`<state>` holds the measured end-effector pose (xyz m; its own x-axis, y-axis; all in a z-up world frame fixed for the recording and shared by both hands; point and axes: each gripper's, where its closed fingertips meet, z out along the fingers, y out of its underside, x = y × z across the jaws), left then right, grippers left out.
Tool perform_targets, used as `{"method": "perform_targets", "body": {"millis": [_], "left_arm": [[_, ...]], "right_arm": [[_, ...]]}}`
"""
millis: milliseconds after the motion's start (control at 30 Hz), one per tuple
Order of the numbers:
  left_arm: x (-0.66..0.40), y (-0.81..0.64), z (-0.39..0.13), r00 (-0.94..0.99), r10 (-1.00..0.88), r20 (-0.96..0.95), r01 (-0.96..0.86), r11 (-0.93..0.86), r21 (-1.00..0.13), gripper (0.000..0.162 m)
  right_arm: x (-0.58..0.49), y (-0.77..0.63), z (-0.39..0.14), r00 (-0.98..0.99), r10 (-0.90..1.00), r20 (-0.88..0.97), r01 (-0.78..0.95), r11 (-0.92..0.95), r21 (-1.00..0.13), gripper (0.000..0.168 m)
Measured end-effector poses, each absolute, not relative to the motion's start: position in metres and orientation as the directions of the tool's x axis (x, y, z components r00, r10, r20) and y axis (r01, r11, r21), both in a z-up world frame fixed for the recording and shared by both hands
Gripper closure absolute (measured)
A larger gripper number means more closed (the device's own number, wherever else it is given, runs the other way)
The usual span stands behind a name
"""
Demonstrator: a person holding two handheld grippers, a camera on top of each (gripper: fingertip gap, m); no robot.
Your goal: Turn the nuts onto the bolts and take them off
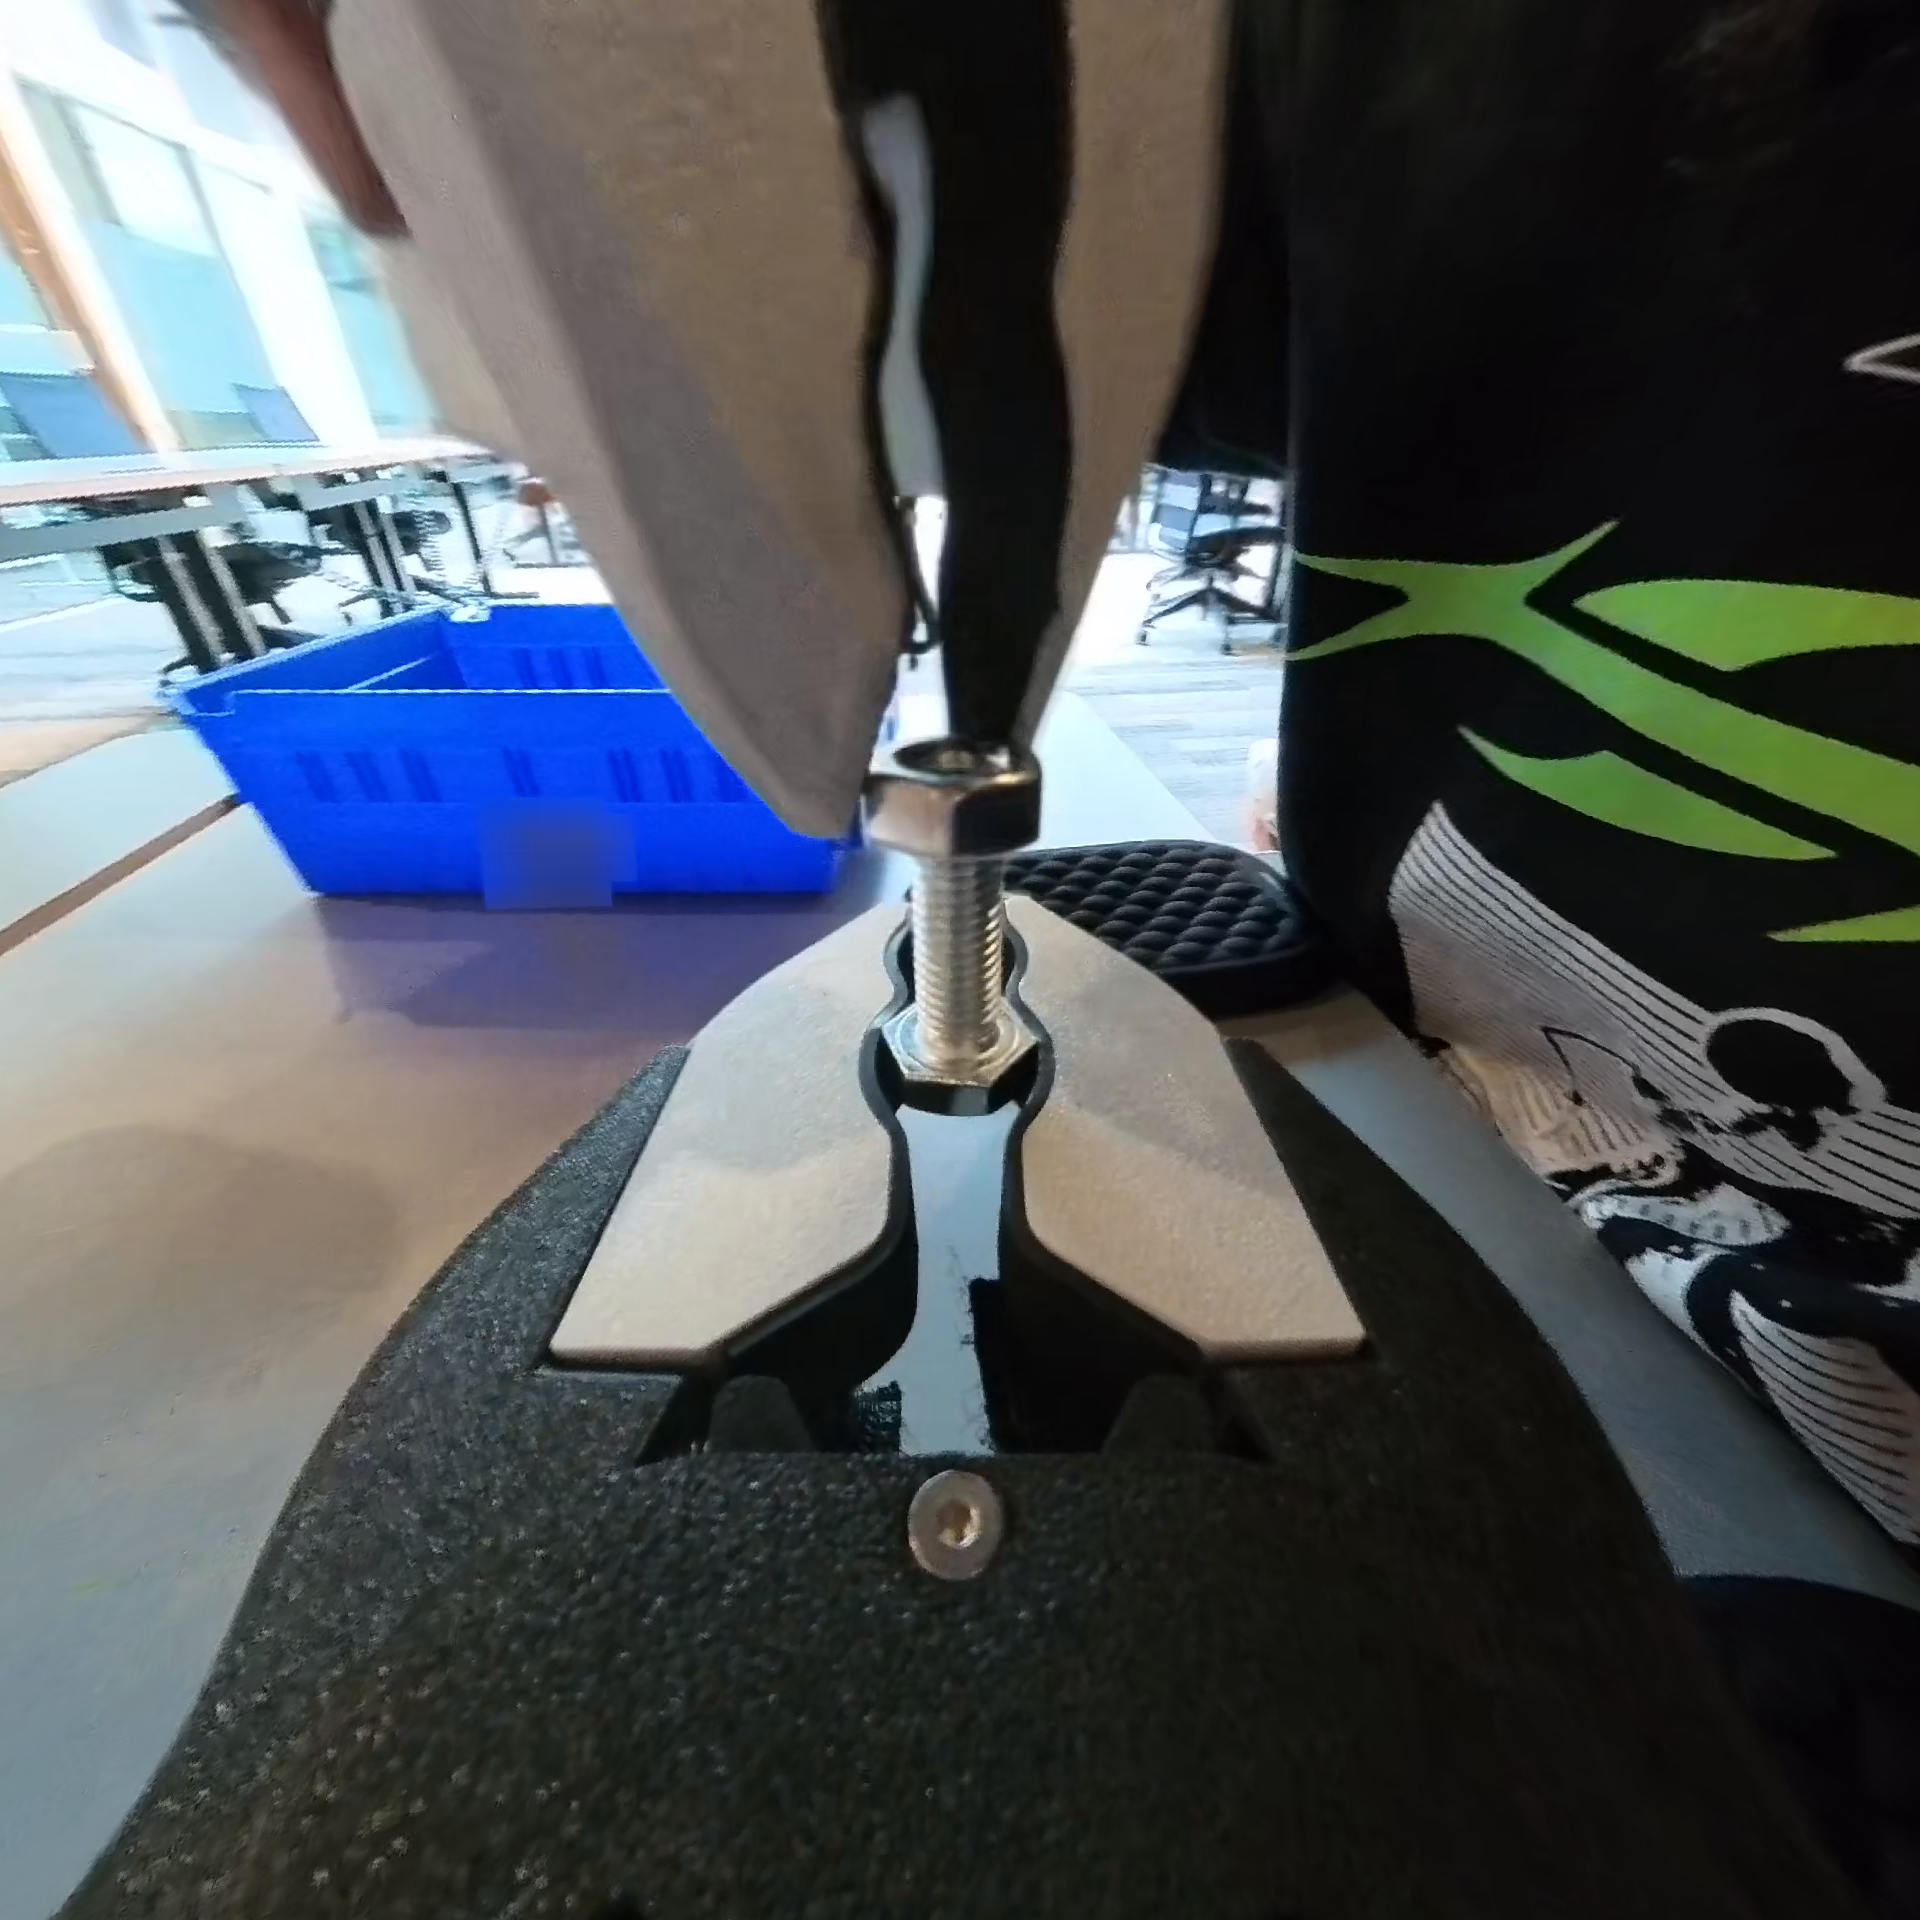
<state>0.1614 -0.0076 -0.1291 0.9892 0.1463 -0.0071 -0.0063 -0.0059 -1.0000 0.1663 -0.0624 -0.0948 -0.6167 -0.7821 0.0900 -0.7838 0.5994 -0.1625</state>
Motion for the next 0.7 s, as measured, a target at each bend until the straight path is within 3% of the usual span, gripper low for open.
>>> {"method": "perform_targets", "body": {"millis": [100,233,267,367,467,567,700], "left_arm": [[0.158,-0.007,-0.13,0.986,0.163,-0.014,-0.01,-0.021,-1.0,0.149],[0.161,-0.004,-0.132,0.989,0.145,-0.01,-0.006,-0.024,-1.0,0.15],[0.162,-0.004,-0.13,0.99,0.142,-0.008,-0.006,-0.016,-1.0,0.15],[0.165,-0.003,-0.129,0.992,0.126,0.002,0.002,-0.001,-1.0,0.15],[0.167,0.0,-0.13,0.995,0.103,0.0,0.0,-0.004,-1.0,0.15],[0.171,0.002,-0.13,0.996,0.085,-0.001,0.0,-0.004,-1.0,0.15],[0.174,0.002,-0.131,0.998,0.068,-0.002,-0.002,-0.003,-1.0,0.15]], "right_arm": [[0.167,-0.059,-0.096,-0.888,-0.461,0.01,-0.454,0.871,-0.189,0.153],[0.169,-0.057,-0.098,-0.881,-0.472,0.014,-0.464,0.861,-0.207,0.151],[0.171,-0.059,-0.097,-0.867,-0.498,0.014,-0.488,0.843,-0.225,0.144],[0.172,-0.065,-0.09,-0.742,-0.666,0.081,-0.662,0.707,-0.249,0.129],[0.174,-0.062,-0.088,-0.457,-0.874,0.168,-0.885,0.428,-0.183,0.121],[0.179,-0.056,-0.093,-0.21,-0.964,0.162,-0.973,0.19,-0.134,0.124],[0.179,-0.06,-0.093,-0.149,-0.981,0.12,-0.981,0.132,-0.14,0.14]]}}
